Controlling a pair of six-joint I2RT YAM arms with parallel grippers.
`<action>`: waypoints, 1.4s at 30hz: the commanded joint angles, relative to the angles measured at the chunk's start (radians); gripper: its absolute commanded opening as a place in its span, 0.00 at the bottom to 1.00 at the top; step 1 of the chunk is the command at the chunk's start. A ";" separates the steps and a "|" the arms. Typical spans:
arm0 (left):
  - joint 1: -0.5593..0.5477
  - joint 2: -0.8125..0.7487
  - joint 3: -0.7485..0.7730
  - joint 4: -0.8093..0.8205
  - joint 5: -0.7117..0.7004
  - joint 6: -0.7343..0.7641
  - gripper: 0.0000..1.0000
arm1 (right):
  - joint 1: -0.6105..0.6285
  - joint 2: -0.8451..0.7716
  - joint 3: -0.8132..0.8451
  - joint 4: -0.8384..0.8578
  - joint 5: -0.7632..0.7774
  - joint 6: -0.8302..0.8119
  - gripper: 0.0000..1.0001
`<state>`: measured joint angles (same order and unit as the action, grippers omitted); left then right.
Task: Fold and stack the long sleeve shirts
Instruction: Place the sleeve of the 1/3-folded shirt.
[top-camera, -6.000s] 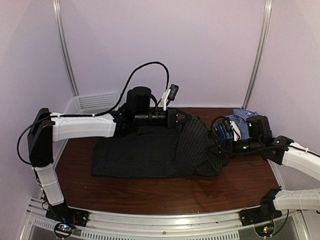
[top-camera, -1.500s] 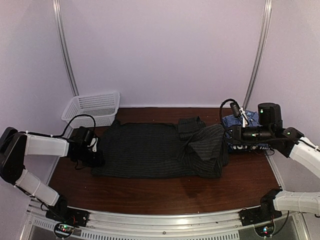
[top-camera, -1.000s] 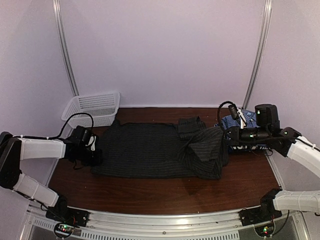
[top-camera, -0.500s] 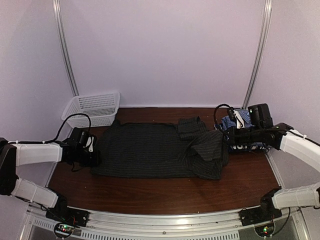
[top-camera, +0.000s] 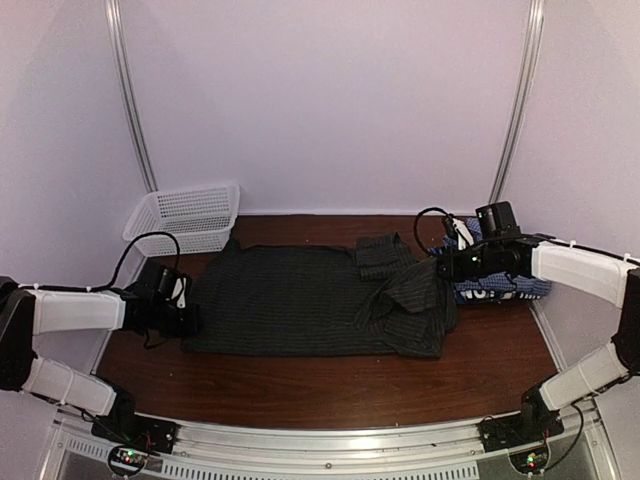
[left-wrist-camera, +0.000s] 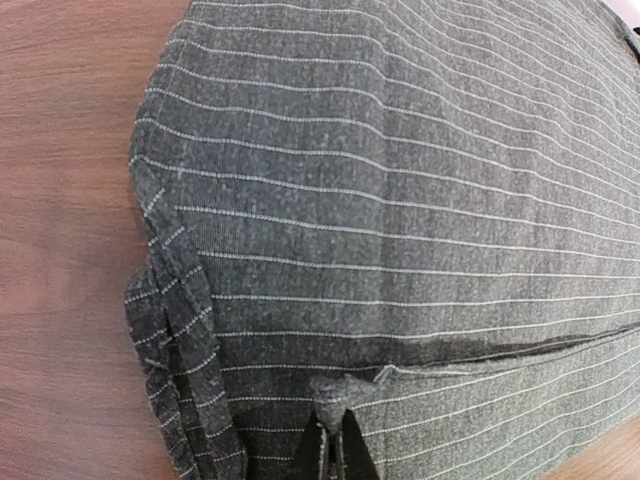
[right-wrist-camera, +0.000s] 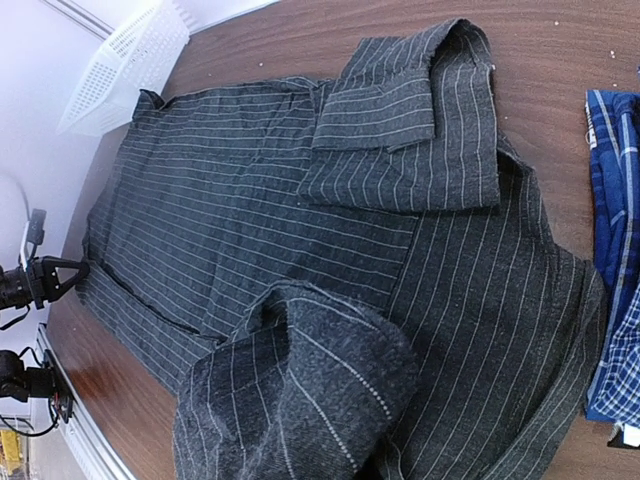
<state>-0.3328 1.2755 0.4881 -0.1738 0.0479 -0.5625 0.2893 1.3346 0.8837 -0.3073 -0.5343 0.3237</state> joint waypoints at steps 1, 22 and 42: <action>0.008 0.016 -0.011 0.056 -0.004 -0.011 0.00 | -0.017 0.061 0.045 0.052 0.014 -0.027 0.00; 0.008 -0.074 -0.002 0.056 -0.083 -0.011 0.41 | -0.033 0.321 0.224 0.037 0.298 -0.012 0.45; 0.006 -0.189 0.037 0.077 -0.021 0.009 0.75 | -0.024 -0.096 -0.078 0.050 0.194 0.040 0.81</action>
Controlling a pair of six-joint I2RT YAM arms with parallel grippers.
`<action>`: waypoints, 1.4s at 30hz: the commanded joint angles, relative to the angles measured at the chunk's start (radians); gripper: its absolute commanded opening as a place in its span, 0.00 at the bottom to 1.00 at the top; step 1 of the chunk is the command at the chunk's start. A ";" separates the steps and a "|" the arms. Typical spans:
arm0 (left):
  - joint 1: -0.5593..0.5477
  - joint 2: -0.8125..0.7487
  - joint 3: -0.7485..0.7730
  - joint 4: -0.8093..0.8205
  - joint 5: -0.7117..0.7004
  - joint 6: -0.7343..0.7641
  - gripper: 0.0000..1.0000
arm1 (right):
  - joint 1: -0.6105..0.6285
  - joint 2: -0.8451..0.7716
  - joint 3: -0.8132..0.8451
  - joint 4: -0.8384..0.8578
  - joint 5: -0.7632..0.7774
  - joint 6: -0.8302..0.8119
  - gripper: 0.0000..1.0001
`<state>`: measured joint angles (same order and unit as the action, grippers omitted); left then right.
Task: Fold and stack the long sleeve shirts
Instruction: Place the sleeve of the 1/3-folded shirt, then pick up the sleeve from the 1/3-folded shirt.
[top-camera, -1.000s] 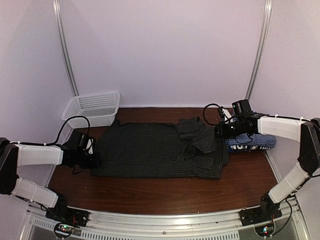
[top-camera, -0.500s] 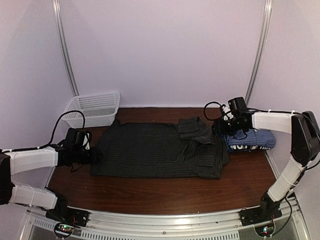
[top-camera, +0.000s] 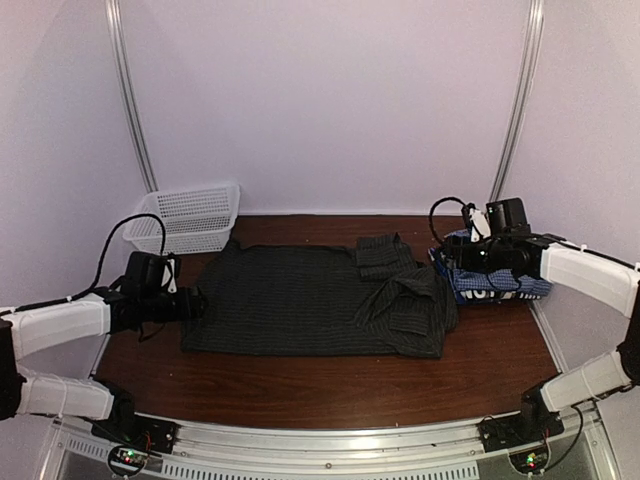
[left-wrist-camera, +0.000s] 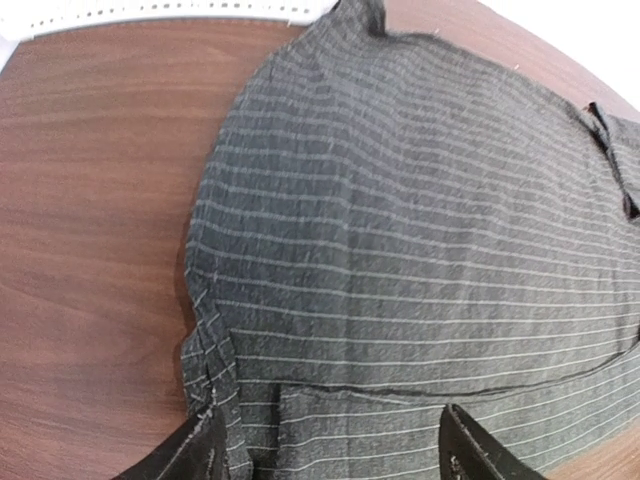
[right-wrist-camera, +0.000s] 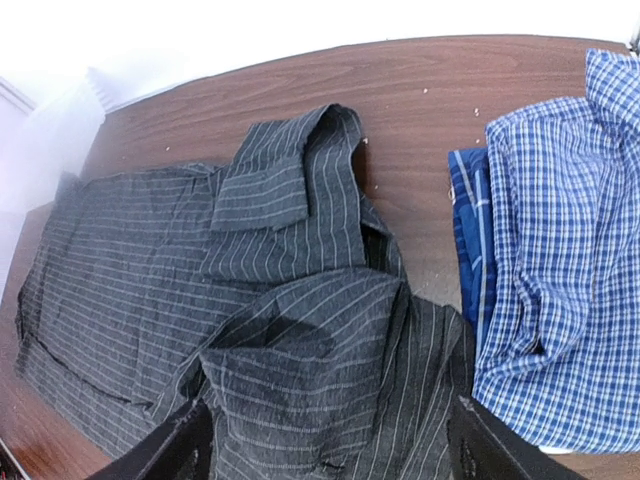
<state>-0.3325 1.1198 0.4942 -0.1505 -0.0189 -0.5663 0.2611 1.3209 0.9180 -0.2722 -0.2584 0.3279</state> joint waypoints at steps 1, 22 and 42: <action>0.006 -0.040 0.029 0.060 0.058 0.012 0.75 | 0.009 -0.105 -0.147 0.025 -0.095 0.046 0.79; 0.006 -0.026 0.028 0.104 0.124 0.017 0.77 | 0.169 0.026 -0.391 0.251 -0.126 0.148 0.62; 0.006 -0.018 0.014 0.108 0.125 0.022 0.77 | 0.173 0.148 -0.384 0.334 -0.162 0.152 0.32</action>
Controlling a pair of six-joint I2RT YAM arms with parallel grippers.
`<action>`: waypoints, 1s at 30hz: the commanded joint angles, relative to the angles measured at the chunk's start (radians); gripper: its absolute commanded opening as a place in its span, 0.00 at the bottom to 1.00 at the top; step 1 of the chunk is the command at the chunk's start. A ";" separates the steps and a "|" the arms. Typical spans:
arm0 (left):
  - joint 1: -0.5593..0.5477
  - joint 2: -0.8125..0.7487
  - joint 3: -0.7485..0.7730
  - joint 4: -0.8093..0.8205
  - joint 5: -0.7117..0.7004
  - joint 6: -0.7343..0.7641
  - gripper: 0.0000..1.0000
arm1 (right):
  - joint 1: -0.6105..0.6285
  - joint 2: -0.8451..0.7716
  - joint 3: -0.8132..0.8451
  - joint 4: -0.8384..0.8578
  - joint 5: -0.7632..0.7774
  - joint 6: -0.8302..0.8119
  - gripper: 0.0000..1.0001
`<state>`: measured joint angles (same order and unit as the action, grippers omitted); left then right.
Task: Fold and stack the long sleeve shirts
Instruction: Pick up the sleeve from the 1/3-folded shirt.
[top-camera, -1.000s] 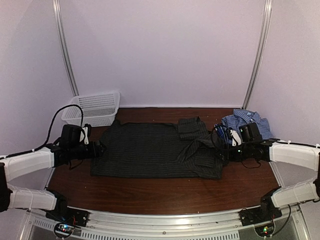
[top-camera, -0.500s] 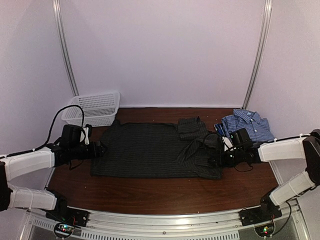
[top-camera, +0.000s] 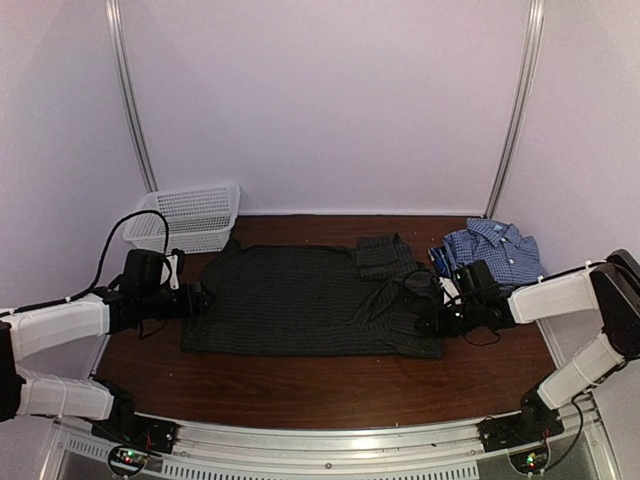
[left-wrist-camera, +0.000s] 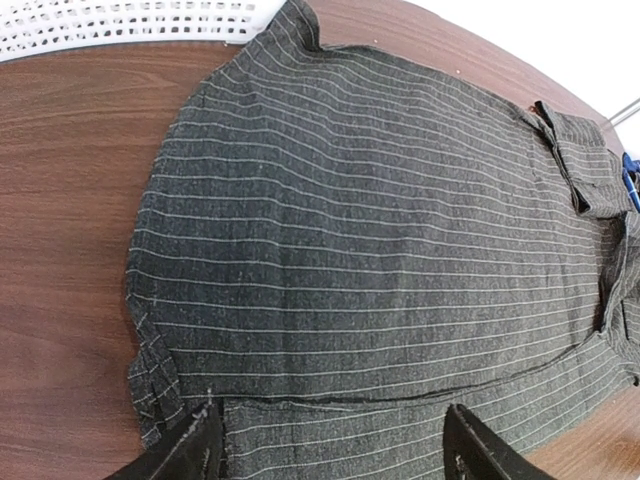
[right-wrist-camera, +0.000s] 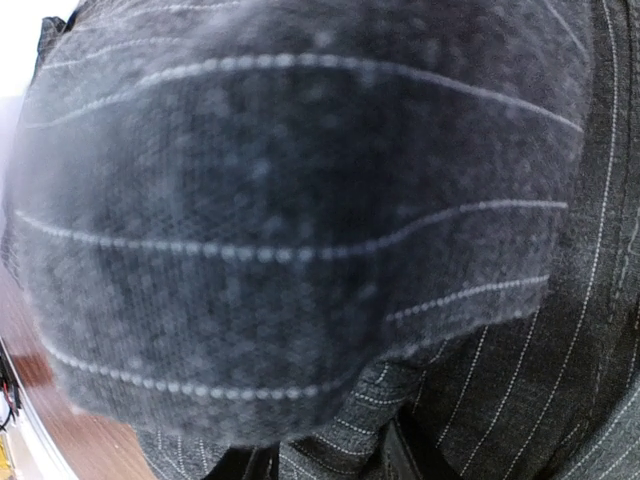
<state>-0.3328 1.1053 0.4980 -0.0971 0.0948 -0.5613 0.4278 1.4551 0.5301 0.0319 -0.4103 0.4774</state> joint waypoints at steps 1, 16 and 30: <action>0.006 -0.005 0.010 0.054 0.011 0.017 0.77 | 0.006 0.013 0.007 0.030 -0.010 0.001 0.28; 0.006 -0.052 0.023 0.029 -0.014 0.027 0.91 | -0.004 -0.193 0.254 -0.308 0.100 -0.102 0.00; 0.006 -0.062 0.046 0.018 -0.011 0.025 0.97 | -0.047 -0.044 0.666 -0.491 0.138 -0.215 0.00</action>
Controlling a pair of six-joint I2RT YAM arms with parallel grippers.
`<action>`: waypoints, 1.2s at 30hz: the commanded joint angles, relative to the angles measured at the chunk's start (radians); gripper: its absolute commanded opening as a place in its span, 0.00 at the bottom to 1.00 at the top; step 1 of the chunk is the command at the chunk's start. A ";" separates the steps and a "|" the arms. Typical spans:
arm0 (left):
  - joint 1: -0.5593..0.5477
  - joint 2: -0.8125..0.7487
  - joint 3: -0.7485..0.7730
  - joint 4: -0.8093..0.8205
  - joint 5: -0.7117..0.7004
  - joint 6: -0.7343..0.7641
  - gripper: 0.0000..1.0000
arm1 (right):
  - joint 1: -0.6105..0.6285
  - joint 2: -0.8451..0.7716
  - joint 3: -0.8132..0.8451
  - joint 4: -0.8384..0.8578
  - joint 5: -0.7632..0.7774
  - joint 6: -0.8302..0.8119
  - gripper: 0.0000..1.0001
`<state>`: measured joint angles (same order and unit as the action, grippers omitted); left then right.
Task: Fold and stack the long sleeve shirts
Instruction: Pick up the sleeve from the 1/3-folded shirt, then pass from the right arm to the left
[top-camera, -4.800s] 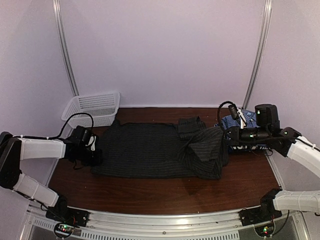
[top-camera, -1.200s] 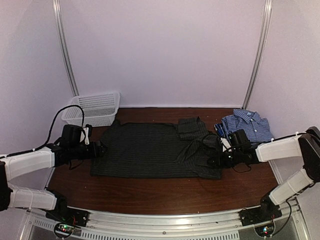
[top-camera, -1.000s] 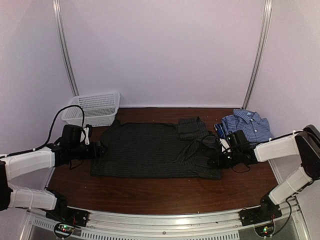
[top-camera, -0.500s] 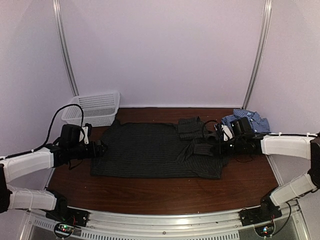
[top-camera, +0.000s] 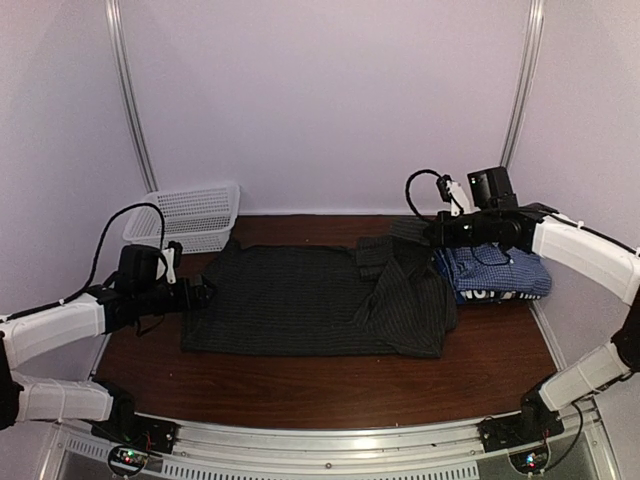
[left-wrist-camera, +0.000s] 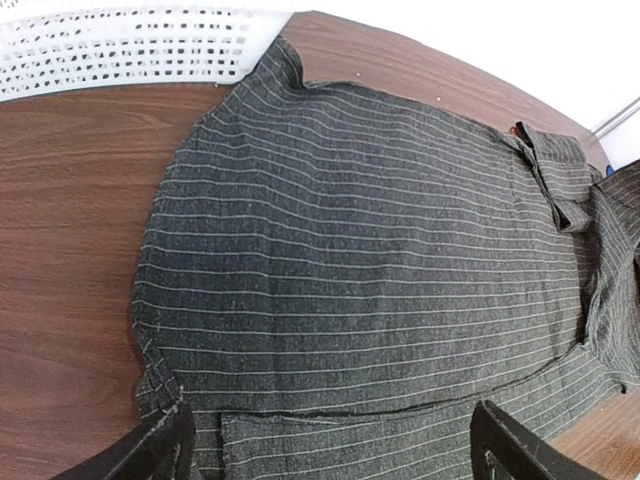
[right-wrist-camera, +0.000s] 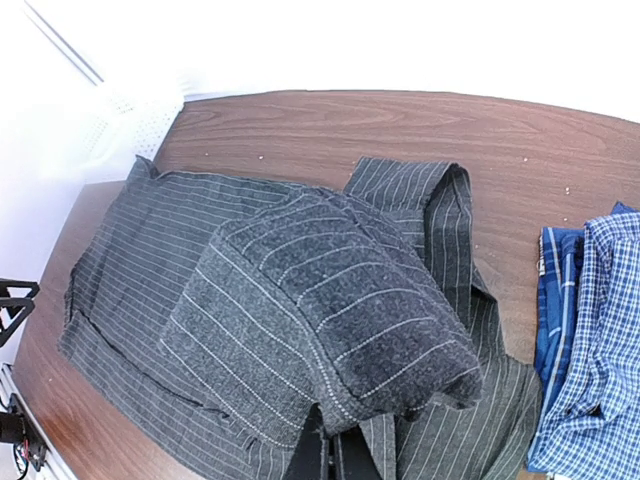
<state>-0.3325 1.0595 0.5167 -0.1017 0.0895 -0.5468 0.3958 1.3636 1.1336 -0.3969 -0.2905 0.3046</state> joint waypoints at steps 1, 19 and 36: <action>0.006 -0.014 0.026 0.025 -0.004 0.010 0.97 | -0.017 0.058 0.075 -0.060 0.014 -0.046 0.00; 0.003 0.032 -0.018 0.277 0.223 0.009 0.93 | -0.069 0.116 0.168 0.215 -0.617 -0.026 0.00; -0.114 0.058 0.014 0.499 0.303 0.075 0.87 | -0.068 0.165 0.173 0.131 -0.898 -0.158 0.00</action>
<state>-0.4004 1.0897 0.5102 0.2855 0.3679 -0.5198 0.3294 1.5181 1.3056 -0.2329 -1.1233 0.2043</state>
